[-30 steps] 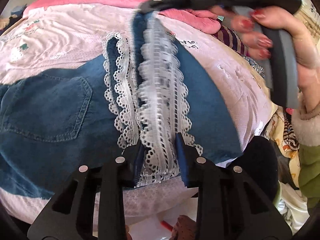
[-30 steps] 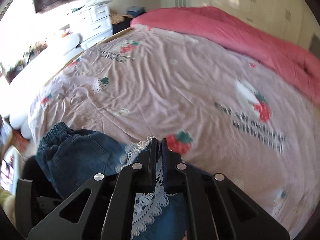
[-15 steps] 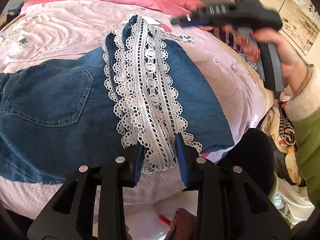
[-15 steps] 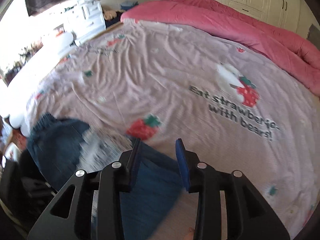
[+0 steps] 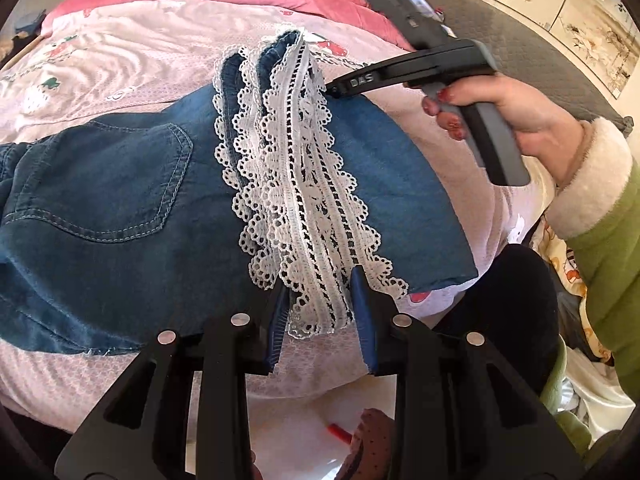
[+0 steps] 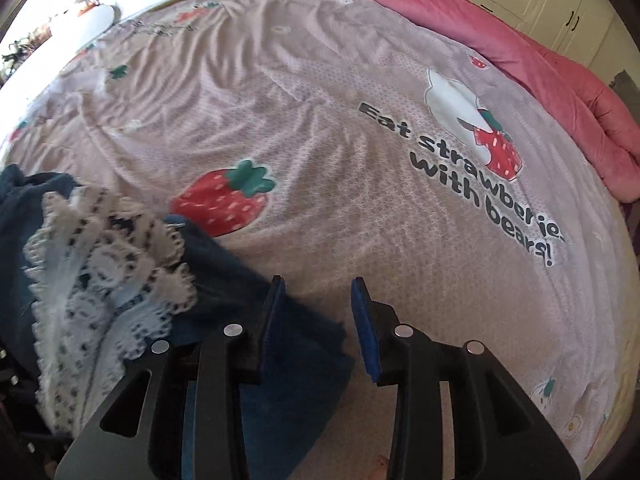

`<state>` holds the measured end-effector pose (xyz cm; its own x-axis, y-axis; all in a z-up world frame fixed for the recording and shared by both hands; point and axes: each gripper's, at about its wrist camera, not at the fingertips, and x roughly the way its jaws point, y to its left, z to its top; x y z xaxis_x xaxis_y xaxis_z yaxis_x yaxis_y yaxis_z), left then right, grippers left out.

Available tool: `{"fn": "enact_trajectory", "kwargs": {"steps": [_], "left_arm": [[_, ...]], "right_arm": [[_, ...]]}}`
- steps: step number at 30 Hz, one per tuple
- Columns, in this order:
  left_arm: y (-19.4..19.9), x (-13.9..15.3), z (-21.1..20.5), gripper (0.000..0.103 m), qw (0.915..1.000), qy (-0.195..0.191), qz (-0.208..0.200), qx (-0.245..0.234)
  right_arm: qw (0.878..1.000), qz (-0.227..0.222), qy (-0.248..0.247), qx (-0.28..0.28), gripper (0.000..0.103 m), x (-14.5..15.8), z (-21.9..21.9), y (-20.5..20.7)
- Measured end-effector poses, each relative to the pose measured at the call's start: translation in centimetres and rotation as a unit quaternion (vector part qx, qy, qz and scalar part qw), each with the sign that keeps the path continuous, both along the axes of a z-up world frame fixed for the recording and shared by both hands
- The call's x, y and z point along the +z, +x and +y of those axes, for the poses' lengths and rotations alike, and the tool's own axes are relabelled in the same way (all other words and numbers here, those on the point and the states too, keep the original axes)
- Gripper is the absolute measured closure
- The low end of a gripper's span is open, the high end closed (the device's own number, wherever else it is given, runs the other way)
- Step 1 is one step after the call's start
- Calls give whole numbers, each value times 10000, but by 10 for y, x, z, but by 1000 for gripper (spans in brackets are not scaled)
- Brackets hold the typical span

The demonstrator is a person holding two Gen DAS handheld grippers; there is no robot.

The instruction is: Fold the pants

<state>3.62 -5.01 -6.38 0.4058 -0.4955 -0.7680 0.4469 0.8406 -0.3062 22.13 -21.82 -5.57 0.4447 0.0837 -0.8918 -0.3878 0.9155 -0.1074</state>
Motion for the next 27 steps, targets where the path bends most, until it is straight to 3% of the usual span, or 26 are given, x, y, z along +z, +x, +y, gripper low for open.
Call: {"fn": "enact_trajectory", "kwargs": {"steps": [3, 5, 7, 11, 15, 18, 20, 27], "left_arm": [[0, 2, 1, 80, 10000, -34, -6, -5], [0, 4, 2, 78, 10000, -48, -29, 1], [-1, 6, 4, 71, 9999, -6, -86, 55], [-2, 13, 5, 70, 9997, 53, -187, 137], [-4, 19, 6, 68, 9994, 57, -270, 199], [-6, 22, 8, 64, 9992, 65, -320, 217], [-6, 23, 8, 62, 9991, 75, -332, 237], [-9, 17, 8, 59, 9993, 137, -243, 241]], "right_arm": [[9985, -43, 537, -139, 70, 17, -13, -5], [9958, -205, 887, -81, 60, 37, -20, -16], [9941, -347, 1020, 107, 57, 54, -17, -29], [9894, -363, 1308, 512, 52, 75, -6, -55], [9870, -61, 1511, 546, 51, 71, 3, -64], [9872, -82, 1490, 562, 51, 69, 11, -67], [9873, -132, 1481, 563, 43, 70, 15, -65], [9879, -217, 1385, 659, 42, 69, 38, -45]]}}
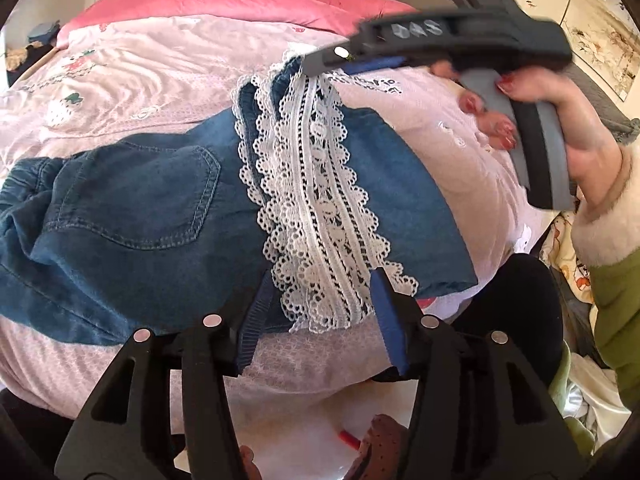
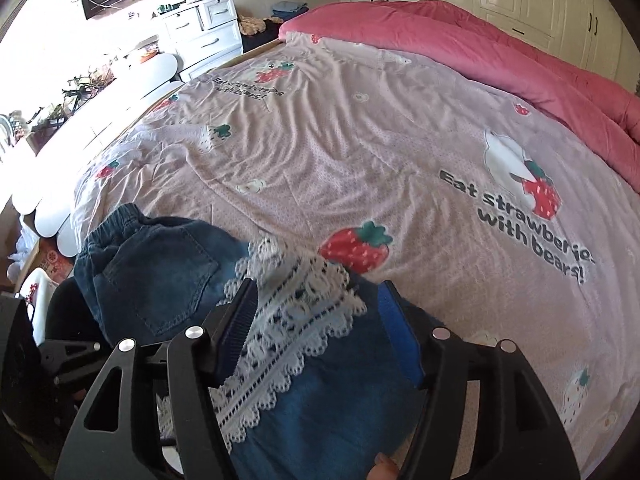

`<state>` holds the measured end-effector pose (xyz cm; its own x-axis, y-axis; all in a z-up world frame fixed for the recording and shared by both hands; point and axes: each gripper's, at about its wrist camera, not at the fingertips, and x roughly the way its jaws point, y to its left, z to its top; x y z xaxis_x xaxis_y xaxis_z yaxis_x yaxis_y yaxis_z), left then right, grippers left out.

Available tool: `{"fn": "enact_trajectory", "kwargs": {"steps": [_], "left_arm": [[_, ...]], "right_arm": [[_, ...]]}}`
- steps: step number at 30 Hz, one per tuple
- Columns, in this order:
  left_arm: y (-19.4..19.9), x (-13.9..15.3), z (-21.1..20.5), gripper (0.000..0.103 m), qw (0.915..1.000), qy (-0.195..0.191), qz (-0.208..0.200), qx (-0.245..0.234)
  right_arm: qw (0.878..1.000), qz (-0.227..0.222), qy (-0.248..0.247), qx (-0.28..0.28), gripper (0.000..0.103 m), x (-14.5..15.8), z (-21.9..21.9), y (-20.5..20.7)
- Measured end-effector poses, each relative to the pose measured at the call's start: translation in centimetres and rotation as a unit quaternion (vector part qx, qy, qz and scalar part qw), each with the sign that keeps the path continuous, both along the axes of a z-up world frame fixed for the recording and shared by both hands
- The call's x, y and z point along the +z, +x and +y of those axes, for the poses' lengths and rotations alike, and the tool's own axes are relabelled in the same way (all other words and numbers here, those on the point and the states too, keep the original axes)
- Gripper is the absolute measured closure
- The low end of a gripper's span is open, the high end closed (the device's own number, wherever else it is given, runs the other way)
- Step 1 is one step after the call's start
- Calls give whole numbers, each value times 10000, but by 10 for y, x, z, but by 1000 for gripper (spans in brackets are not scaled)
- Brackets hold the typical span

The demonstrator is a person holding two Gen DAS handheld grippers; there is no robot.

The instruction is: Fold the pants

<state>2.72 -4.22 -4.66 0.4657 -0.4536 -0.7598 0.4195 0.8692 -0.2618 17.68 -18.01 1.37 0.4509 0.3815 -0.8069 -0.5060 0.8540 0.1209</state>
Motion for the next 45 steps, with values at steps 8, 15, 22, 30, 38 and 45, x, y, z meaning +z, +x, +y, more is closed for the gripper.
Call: {"fn": "enact_trajectory", "kwargs": {"steps": [8, 15, 22, 30, 38, 45], "left_arm": [[-2, 1, 0, 58, 10000, 0, -57, -26], [-1, 0, -2, 58, 10000, 14, -25, -22], [0, 4, -2, 56, 10000, 9, -85, 6], [-1, 8, 8, 48, 9995, 131, -166, 222], [3, 12, 28, 41, 9977, 254, -243, 575], [4, 17, 42, 35, 9962, 265, -323, 765]], "right_arm": [[9987, 137, -475, 100, 92, -23, 34, 17], [9976, 182, -639, 170, 84, -38, 38, 25], [9999, -89, 69, 99, 49, 5, 10, 5], [9981, 334, 400, 339, 49, 1, 8, -17], [9953, 924, 122, 268, 49, -47, 28, -2], [9942, 1050, -1, 233, 45, -62, 37, 3]]}}
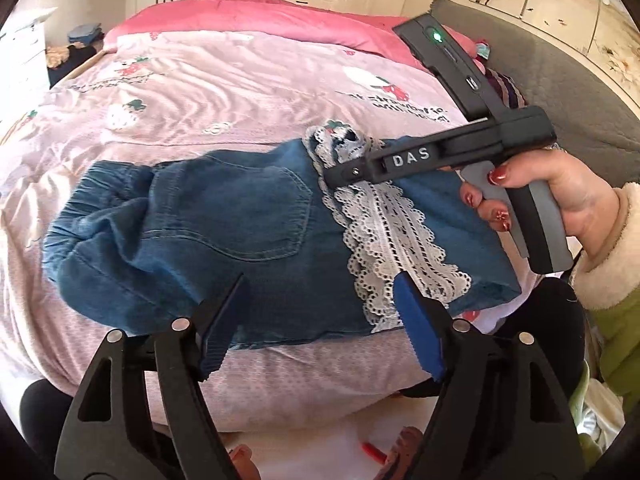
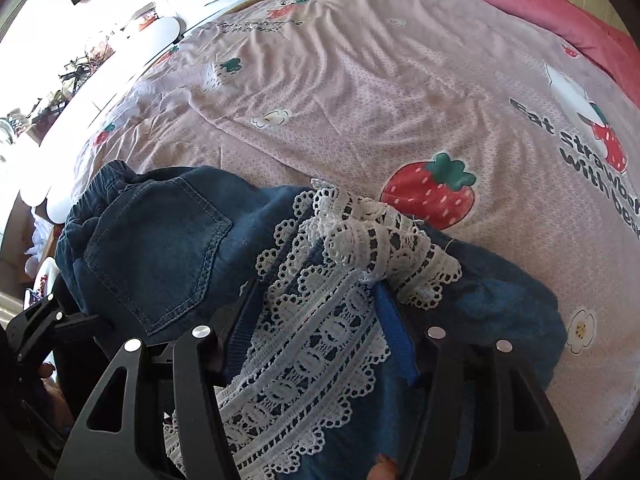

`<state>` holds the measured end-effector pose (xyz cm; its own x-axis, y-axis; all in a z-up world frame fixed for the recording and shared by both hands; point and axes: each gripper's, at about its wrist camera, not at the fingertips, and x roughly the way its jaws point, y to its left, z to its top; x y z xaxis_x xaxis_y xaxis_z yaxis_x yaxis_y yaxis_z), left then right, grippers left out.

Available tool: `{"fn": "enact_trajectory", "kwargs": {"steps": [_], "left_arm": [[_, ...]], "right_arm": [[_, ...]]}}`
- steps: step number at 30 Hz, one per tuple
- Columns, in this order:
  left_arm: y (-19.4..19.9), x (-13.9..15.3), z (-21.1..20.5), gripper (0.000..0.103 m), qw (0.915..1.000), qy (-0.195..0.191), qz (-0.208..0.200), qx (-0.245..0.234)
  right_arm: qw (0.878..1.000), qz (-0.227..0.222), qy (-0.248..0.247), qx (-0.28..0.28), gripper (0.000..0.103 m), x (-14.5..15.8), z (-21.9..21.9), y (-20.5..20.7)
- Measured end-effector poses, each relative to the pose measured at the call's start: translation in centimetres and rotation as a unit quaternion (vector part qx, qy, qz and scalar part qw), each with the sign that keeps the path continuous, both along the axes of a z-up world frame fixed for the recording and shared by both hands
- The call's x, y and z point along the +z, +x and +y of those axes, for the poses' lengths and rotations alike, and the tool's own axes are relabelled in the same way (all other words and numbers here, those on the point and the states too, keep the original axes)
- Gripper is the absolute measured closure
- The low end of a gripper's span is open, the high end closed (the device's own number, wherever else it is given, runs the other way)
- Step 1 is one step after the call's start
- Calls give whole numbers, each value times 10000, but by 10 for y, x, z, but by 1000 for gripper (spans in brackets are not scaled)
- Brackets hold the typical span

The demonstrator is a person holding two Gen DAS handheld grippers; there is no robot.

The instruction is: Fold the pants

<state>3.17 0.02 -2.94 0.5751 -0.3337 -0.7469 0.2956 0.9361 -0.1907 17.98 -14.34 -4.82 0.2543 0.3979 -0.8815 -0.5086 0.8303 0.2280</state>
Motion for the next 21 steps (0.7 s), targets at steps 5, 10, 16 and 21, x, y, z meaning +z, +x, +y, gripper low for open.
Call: {"fn": "enact_trajectory", "kwargs": {"steps": [5, 10, 16, 21], "left_arm": [[-3, 8, 10, 26, 9998, 47, -120, 161], [-8, 25, 30, 15, 9970, 331, -366, 600], [-10, 35, 62, 10, 9922, 335, -367, 1141], [-16, 36, 78, 10, 9897, 299, -341, 1361]], "right_arm": [[9997, -181, 185, 1, 45, 26, -5, -6], [9959, -734, 515, 123, 42, 71, -5, -22], [9916, -1090, 572, 386, 30, 99, 17, -29], [9898, -1191, 512, 585, 24, 104, 43, -25]]}}
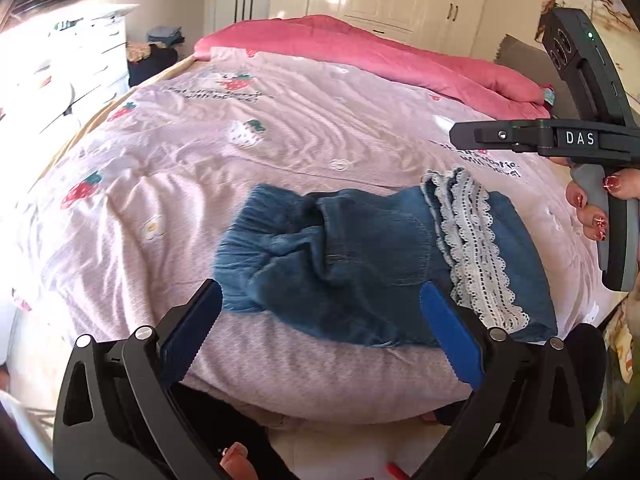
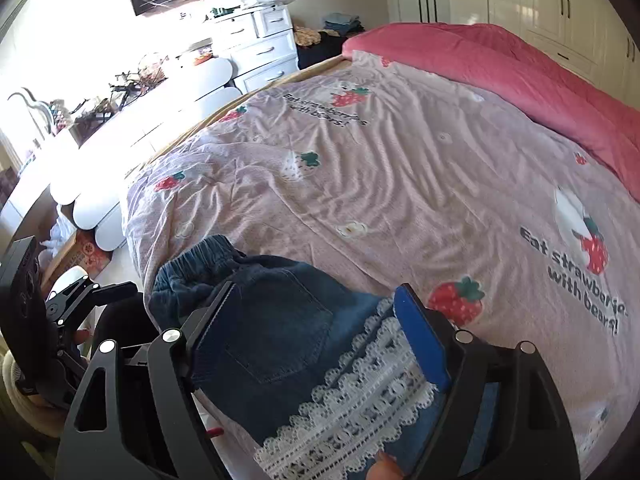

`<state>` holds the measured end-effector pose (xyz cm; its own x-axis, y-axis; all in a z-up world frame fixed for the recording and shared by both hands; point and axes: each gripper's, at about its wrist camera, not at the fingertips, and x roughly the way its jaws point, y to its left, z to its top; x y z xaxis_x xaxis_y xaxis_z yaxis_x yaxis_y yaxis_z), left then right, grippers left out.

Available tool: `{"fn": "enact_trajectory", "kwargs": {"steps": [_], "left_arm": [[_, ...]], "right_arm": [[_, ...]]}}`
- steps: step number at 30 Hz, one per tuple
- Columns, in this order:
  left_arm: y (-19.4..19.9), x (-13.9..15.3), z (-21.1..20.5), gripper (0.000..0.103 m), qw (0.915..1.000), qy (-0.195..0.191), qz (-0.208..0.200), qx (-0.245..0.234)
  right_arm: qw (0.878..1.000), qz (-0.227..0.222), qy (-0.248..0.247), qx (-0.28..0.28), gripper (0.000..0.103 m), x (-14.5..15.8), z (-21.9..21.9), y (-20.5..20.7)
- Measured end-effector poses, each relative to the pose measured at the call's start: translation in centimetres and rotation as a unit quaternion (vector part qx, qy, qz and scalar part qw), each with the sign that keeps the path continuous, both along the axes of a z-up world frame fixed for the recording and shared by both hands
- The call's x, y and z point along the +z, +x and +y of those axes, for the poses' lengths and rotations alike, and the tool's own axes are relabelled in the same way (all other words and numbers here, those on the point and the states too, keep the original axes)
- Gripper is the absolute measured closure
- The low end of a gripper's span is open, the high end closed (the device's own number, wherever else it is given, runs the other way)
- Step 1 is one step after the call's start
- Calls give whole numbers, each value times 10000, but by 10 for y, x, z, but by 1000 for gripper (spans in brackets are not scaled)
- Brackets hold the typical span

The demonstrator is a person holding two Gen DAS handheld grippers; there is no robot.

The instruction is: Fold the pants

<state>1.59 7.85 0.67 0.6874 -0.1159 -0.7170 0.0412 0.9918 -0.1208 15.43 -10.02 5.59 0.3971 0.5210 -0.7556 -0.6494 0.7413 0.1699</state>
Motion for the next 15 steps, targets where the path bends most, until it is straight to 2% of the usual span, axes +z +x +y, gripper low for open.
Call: {"fn": "enact_trajectory", "kwargs": {"steps": [8, 15], "left_arm": [[-3, -8, 17, 10, 9998, -129, 77, 119], [-1, -29, 26, 10, 9986, -439, 283, 64]], "right_arm": [[9992, 64, -222, 314, 17, -11, 46, 8], [9965, 205, -583, 557, 16, -38, 80, 17]]}}
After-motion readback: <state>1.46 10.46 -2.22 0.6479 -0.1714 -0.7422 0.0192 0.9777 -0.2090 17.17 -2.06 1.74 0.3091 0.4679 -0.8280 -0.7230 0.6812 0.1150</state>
